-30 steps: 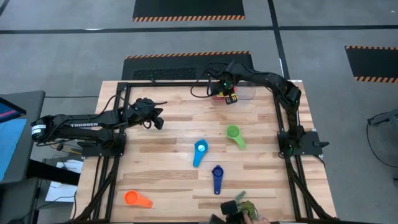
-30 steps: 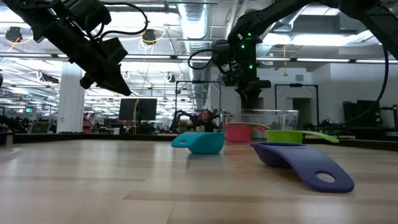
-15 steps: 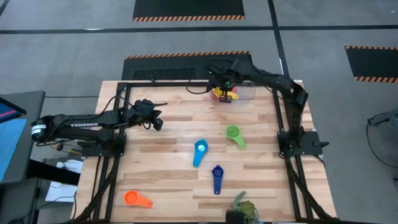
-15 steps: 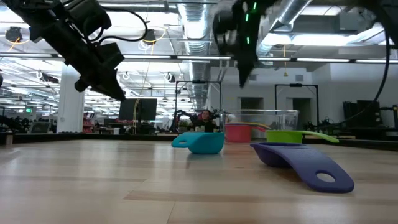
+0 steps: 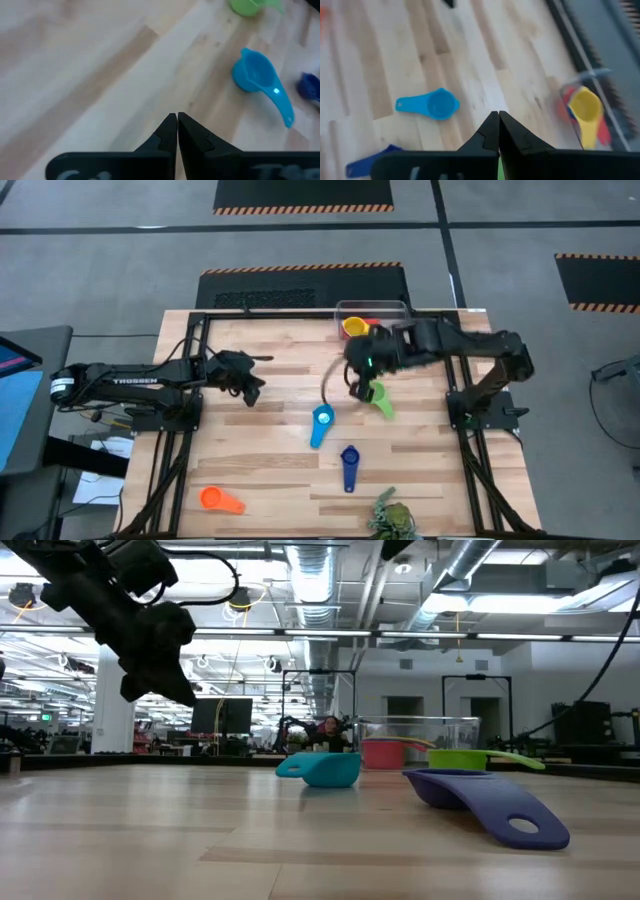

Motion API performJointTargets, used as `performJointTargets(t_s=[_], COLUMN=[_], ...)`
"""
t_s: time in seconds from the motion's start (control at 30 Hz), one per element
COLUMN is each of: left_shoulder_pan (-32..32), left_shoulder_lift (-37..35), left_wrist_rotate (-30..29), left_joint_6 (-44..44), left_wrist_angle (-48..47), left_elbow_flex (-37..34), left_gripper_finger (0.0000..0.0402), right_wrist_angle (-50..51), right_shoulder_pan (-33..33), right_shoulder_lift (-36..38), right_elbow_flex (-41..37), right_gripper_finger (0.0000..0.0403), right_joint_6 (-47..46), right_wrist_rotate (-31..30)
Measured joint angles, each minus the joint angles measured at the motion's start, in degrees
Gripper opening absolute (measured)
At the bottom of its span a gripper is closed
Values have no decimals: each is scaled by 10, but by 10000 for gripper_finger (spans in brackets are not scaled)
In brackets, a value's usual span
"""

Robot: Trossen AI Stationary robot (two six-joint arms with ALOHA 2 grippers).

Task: Nest measuring cups in basket
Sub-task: Stack the green measuring cup on top of the yellow measuring cup in the transparent bin

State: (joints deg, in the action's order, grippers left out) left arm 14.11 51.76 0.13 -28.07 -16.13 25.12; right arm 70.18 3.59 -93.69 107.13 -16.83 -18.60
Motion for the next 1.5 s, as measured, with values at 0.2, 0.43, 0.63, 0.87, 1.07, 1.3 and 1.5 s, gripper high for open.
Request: performJointTargets(t_s=[0.2, 0.43, 0.63, 0.87, 1.07, 1.3, 1.5], left_shoulder_pan=[-57, -100, -114, -117, -117, -116, -117], left_shoulder_lift=[0, 0, 0, 0, 0, 0, 0], left_wrist_rotate=[-17, -54, -69, -82, -121, -147, -147], left_joint_6=[-30, -59, -88, -96, -104, -101, -102], left_wrist_angle=[1, 8, 11, 45, 58, 62, 64], left_elbow_flex=[0, 0, 0, 0, 0, 0, 0], left_gripper_finger=[0, 0, 0, 0, 0, 0, 0], right_wrist_angle=[66, 106, 67, -16, -60, -116, -151], right_shoulder_pan=[106, 151, 88, -68, -143, -141, -143], right_shoulder_lift=[-4, -20, -23, -17, -17, -16, -17], right_elbow_flex=[-1, -58, -172, -290, -346, -394, -427], right_gripper_finger=[18, 11, 11, 17, 37, 67, 115], right_joint_6=[-192, -420, -420, -259, -182, -141, -150], right_wrist_rotate=[-129, -156, -60, 81, 114, 91, 97])
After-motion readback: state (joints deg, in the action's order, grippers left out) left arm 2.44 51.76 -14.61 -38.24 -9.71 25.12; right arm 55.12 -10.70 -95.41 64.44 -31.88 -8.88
